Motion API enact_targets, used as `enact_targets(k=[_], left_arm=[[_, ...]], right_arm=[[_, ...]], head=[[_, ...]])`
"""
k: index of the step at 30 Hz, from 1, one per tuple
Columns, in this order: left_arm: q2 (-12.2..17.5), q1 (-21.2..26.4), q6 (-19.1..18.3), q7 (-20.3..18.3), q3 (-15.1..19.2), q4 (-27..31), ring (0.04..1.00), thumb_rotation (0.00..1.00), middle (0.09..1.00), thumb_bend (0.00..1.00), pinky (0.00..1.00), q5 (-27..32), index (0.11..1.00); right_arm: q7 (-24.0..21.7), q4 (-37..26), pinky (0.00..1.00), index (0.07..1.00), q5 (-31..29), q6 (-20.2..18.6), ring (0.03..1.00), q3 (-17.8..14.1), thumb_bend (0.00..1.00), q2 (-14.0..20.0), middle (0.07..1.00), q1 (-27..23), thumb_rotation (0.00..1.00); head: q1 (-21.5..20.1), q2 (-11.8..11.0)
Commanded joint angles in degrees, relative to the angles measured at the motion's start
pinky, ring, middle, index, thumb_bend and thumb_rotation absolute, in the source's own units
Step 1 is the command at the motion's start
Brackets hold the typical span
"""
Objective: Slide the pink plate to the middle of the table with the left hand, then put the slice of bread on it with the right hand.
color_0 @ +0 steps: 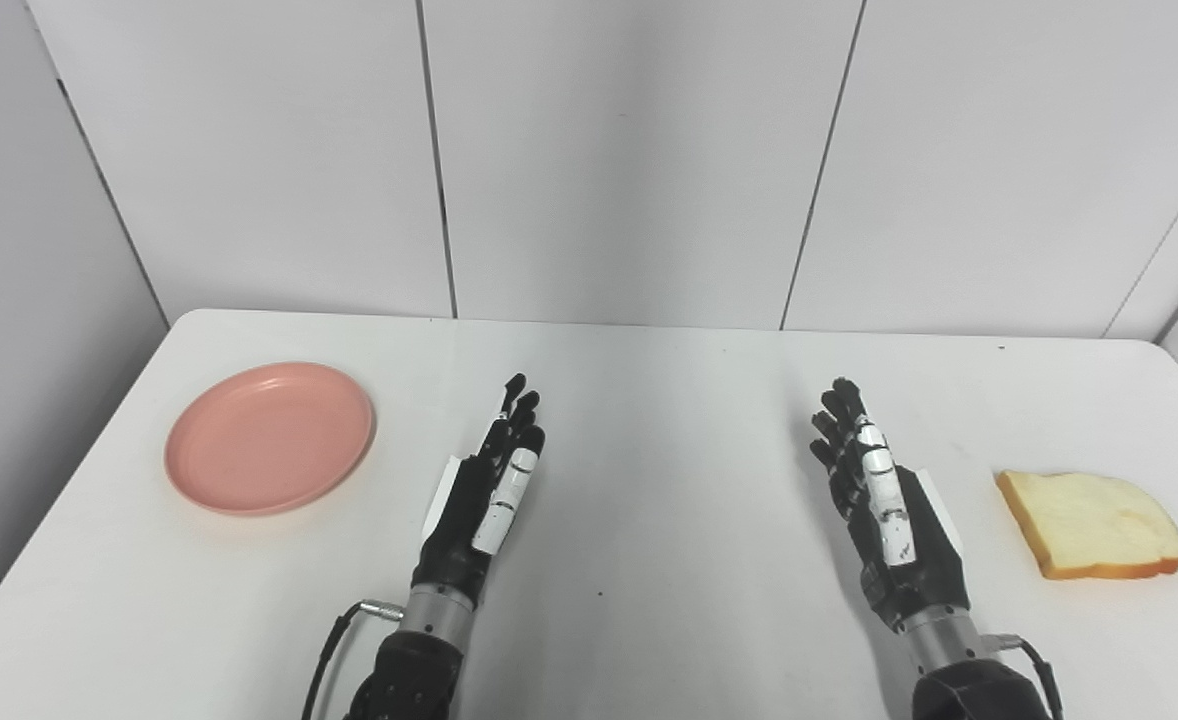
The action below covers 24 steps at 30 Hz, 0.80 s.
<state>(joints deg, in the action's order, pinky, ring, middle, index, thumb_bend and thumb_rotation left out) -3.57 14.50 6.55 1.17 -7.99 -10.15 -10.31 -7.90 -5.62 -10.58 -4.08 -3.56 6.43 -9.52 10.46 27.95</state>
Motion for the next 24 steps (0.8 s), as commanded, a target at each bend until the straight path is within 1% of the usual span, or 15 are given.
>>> enact_targets(k=[1,7,12,15,19,24], left_arm=[[-0.4,1.4,2.1,0.8,-0.2,1.7,0.957,1.00,0.957,0.58,0.94,-0.8,0.969],[-0.1,1.4,2.4,0.5,-0.3,1.6,0.953,1.00,0.954,0.59,0.94,-0.9,0.967],[-0.3,1.3,1.5,0.0,-0.1,2.1,0.963,1.00,0.962,0.59,0.95,-0.2,0.971],[0.1,1.7,2.4,0.1,-0.3,1.4,0.964,1.00,0.964,0.59,0.95,-0.8,0.975],[0.0,1.6,1.9,0.3,-0.3,1.4,0.962,1.00,0.962,0.58,0.94,-1.0,0.975],[0.0,1.6,2.3,0.3,-0.2,1.3,0.961,1.00,0.961,0.59,0.94,-0.7,0.973]], right_arm=[[0.2,-2.2,1.00,1.000,0.0,-0.2,1.000,0.0,0.34,0.1,1.000,-1.3,1.00],[0.1,-2.0,1.00,1.000,-0.7,0.0,1.000,-0.1,0.34,0.0,1.000,-1.3,1.00],[0.3,-2.1,1.00,1.000,-0.3,-0.1,1.000,0.0,0.35,0.0,1.000,-1.3,1.00],[0.1,-2.1,1.00,1.000,-0.1,0.0,1.000,0.0,0.35,0.4,1.000,-1.2,1.00],[0.1,-2.2,1.00,1.000,0.1,-0.1,1.000,0.1,0.36,0.5,1.000,-1.1,1.00],[0.2,-2.0,1.00,1.000,0.1,0.0,1.000,0.0,0.36,0.3,1.000,-1.3,1.00]], head=[[0.0,0.1],[0.0,0.0],[0.0,0.0],[0.0,0.0],[0.0,0.0],[-0.1,-0.1]])
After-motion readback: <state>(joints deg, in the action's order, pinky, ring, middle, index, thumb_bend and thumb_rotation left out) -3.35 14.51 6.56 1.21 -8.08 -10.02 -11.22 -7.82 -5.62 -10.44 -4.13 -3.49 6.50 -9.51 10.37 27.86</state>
